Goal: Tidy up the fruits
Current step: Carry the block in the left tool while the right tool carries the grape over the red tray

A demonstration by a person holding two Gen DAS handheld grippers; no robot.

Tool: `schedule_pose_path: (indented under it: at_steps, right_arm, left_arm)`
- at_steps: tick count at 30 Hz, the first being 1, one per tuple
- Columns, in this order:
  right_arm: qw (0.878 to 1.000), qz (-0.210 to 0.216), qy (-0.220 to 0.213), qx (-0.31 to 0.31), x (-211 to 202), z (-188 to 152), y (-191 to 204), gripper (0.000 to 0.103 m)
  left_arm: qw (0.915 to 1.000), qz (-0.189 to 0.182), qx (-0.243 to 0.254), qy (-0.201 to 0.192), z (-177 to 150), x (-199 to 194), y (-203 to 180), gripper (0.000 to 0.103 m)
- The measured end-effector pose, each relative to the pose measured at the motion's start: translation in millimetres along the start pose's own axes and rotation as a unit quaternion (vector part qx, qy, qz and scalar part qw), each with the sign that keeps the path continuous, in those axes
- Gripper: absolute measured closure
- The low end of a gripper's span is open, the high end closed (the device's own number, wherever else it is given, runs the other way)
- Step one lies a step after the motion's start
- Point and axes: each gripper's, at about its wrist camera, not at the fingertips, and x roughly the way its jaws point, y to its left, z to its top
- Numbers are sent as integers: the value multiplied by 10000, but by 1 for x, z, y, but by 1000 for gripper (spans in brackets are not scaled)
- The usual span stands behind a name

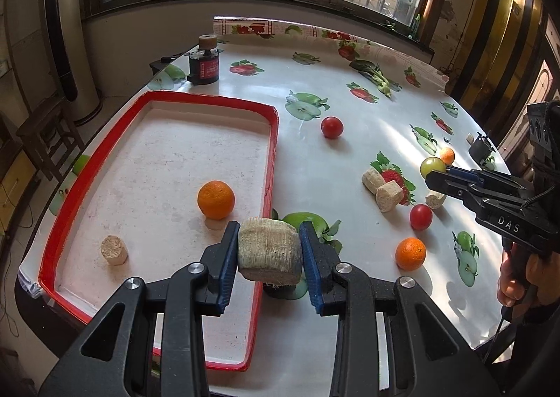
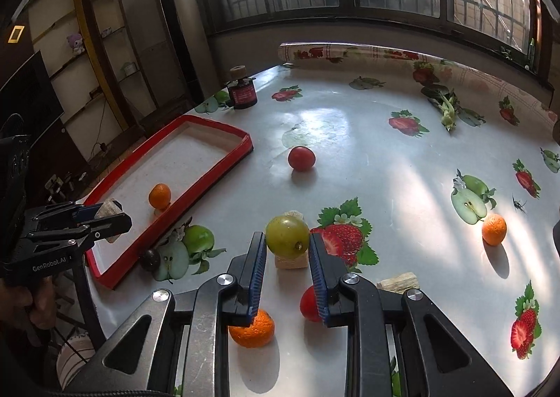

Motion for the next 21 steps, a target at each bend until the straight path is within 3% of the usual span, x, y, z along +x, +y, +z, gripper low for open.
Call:
schedule_pose_path:
  at_steps: [21]
  right_arm:
    - [9973,529,22,-500,29,36,70,78]
  left_arm:
    - [9975,427,-546,-166,7,-10,71,72]
